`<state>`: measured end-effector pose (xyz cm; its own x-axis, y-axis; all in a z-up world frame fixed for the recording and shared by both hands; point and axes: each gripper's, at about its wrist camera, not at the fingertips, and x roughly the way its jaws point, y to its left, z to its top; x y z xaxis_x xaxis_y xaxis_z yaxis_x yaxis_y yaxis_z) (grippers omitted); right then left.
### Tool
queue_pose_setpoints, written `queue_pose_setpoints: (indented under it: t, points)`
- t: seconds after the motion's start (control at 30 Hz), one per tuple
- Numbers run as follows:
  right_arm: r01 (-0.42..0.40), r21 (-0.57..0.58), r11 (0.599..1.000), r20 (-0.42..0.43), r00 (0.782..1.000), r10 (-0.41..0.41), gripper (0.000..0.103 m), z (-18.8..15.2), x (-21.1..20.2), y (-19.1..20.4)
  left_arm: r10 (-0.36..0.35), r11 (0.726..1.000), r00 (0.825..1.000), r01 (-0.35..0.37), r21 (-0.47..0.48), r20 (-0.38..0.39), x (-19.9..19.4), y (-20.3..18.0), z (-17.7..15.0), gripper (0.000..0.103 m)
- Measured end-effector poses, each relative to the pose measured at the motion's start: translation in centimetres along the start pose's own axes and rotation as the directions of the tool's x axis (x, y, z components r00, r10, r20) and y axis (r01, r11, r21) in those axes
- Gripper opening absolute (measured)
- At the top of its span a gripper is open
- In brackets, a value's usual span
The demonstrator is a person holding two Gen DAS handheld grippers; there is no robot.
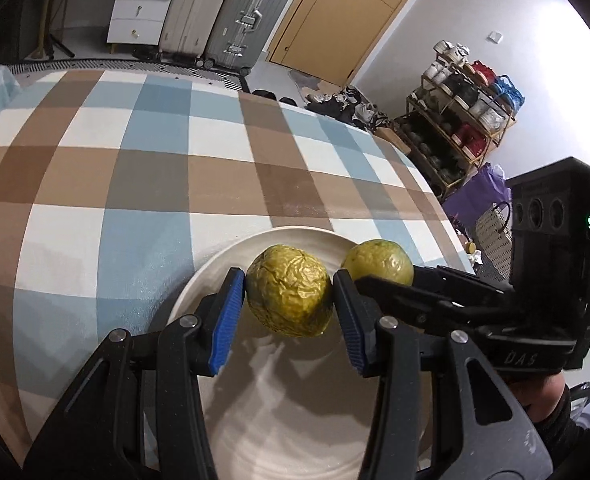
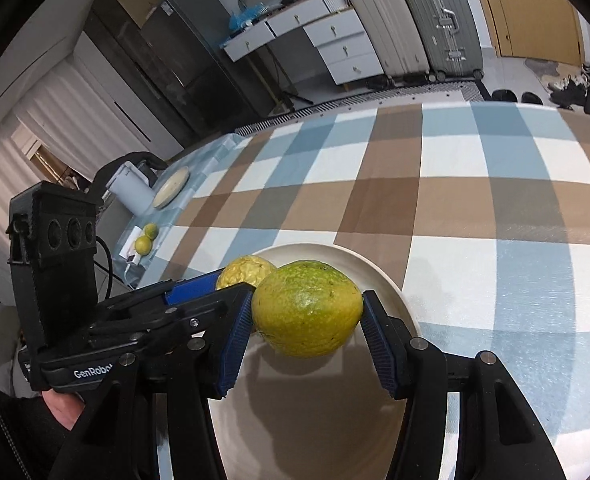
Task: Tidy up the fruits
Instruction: 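Carry both citrus fruits onto the cream plate and open both grippers, then withdraw both tools from the plate back toward the remaining fruits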
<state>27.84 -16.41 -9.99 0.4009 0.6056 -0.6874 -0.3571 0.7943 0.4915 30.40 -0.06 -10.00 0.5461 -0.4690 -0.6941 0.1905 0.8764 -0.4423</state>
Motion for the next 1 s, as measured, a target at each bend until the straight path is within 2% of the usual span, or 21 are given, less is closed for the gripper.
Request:
queue_pose_setpoints:
  t: [0.07, 0.2, 0.27, 0.3, 0.33, 0.37, 0.43, 0.47, 0.53, 0.6, 0.7, 0.8, 0.83, 0.87, 0.97, 1.0]
  points:
    - [0.035, -0.013, 0.999, -0.007, 0.999, -0.035, 0.056, 0.0, 0.5, 0.2, -0.001, 1.0, 1.0, 0.001, 0.007, -0.008, 0.5, 0.1, 0.0, 0.043]
    - [0.052, 0.004, 0.999, -0.01, 0.999, -0.052, 0.056, 0.1, 1.0, -0.2, 0.005, 1.0, 1.0, -0.005, 0.006, -0.004, 0.7, 0.1, 0.1, 0.043]
    - [0.05, 0.009, 0.999, 0.003, 0.999, -0.05, 0.057, 0.1, 0.9, -0.3, 0.048, 0.999, 0.999, -0.049, 0.015, 0.007, 0.3, -0.1, 0.2, 0.045]
    - [0.047, 0.008, 0.999, 0.013, 0.999, -0.047, 0.06, 0.1, 0.7, -0.3, 0.059, 0.998, 0.998, -0.059, 0.019, 0.013, 0.1, -0.3, 0.2, 0.045]
    - [0.049, 0.007, 0.999, 0.022, 0.999, -0.049, 0.069, 0.1, 0.4, -0.2, 0.06, 0.998, 0.998, -0.061, 0.016, 0.02, -0.3, -0.3, 0.3, 0.045]
    - [0.041, 0.007, 0.999, 0.043, 0.998, -0.041, 0.071, 0.1, -0.1, -0.1, 0.056, 0.998, 0.998, -0.056, 0.015, 0.02, -0.6, -0.4, 0.3, 0.046]
    - [0.021, 0.009, 1.0, 0.072, 0.997, -0.021, 0.076, 0.0, -1.0, 0.1, 0.067, 0.998, 0.997, -0.068, 0.016, 0.033, -1.5, -0.6, 0.3, 0.057]
    - [0.026, 0.011, 1.0, 0.085, 0.996, -0.027, 0.081, -0.1, -1.6, 0.2, 0.074, 0.997, 0.996, -0.075, 0.016, 0.046, -2.1, -0.7, 0.2, 0.06]
    - [0.032, 0.014, 0.999, 0.108, 0.994, -0.033, 0.086, -0.5, -2.7, 0.3, 0.08, 0.997, 0.995, -0.081, 0.012, 0.066, -3.5, -1.0, 0.0, 0.072]
    - [0.036, 0.014, 0.999, 0.13, 0.991, -0.038, 0.09, -1.0, -3.9, 0.7, 0.098, 0.995, 0.992, -0.099, 0.014, 0.084, -4.7, -1.3, -0.3, 0.079]
    - [0.063, 0.007, 0.998, 0.166, 0.984, -0.064, 0.095, -2.0, -5.9, 1.3, 0.125, 0.991, 0.986, -0.129, 0.027, 0.11, -6.8, -2.1, -0.8, 0.08]
    - [0.132, -0.004, 0.991, 0.213, 0.969, -0.128, 0.099, -3.1, -8.0, 2.2, 0.179, 0.982, 0.974, -0.186, 0.04, 0.137, -9.0, -3.2, -1.6, 0.083]
    - [0.13, -0.004, 0.991, 0.226, 0.966, -0.126, 0.099, -3.5, -8.7, 2.4, 0.234, 0.969, 0.96, -0.243, 0.043, 0.152, -9.9, -3.8, -2.0, 0.085]
    - [0.127, 0.0, 0.992, 0.236, 0.964, -0.124, 0.099, -4.0, -9.4, 2.7, 0.257, 0.962, 0.952, -0.268, 0.051, 0.164, -10.5, -4.2, -2.3, 0.086]
    - [0.13, -0.018, 0.991, 0.269, 0.955, -0.121, 0.102, -5.2, -11.4, 3.8, 0.275, 0.953, 0.939, -0.294, 0.069, 0.206, -12.7, -5.3, -3.3, 0.092]
    - [0.133, -0.027, 0.991, 0.281, 0.952, -0.12, 0.102, -5.6, -11.9, 4.2, 0.277, 0.952, 0.936, -0.299, 0.071, 0.217, -13.3, -5.7, -3.7, 0.098]
